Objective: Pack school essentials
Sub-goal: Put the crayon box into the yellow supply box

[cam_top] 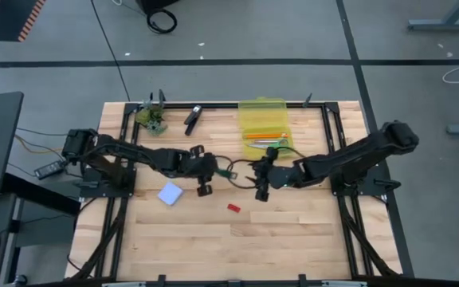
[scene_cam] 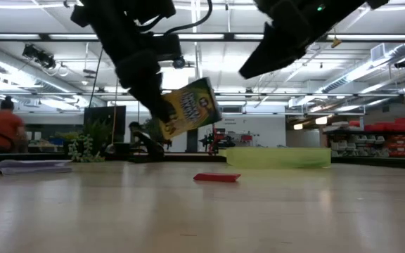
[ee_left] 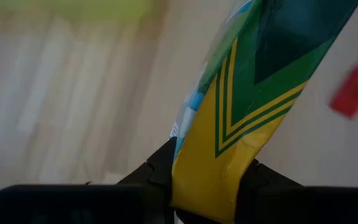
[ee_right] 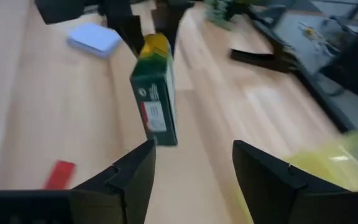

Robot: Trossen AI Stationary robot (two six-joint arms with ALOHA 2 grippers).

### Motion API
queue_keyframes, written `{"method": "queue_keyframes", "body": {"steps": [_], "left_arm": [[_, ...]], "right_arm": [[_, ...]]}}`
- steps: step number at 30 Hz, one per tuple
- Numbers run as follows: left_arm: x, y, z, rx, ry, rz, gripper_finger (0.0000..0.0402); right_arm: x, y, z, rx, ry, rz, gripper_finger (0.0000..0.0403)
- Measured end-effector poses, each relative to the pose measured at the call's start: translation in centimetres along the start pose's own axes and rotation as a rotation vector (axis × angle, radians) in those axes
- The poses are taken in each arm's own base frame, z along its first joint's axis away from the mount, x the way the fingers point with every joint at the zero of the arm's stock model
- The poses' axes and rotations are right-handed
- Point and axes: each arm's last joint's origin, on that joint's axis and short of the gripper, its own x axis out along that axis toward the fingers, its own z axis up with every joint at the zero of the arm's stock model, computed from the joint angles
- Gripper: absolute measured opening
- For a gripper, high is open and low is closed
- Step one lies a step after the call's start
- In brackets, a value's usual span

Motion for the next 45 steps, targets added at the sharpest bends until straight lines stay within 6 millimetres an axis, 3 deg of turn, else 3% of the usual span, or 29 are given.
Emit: {"method": "queue_keyframes", "body": {"steps": [5,16,24,28,34,45], "left_arm": [[0.4,1.6,1.1,-0.023,-0.087,0.023,0.0090],[0.9,5.2,3.2,-0.100,-0.267,0.091,0.0093],[1.5,7.2,3.8,-0.112,-0.338,0.141,0.0093],[2.8,7.7,4.6,-0.095,-0.328,0.158,0.0093],[5.0,8.3,7.7,-0.030,-0.294,0.174,0.0094],[9.4,10.0,11.7,-0.021,-0.133,0.043,0.0094]], "right_arm": [[-2.1,-1.4,0.0,0.008,0.034,-0.095,0.0221],[-4.1,-3.1,-1.2,0.024,0.131,-0.228,0.0221],[-5.9,-4.3,-2.3,0.016,0.063,-0.251,0.0221],[-6.8,-4.9,-3.3,0.065,-0.017,-0.203,0.0221],[-8.0,-5.7,-4.2,0.107,-0.126,-0.111,0.0218],[-10.0,-7.0,-4.5,0.180,-0.239,-0.059,0.0212]]}}
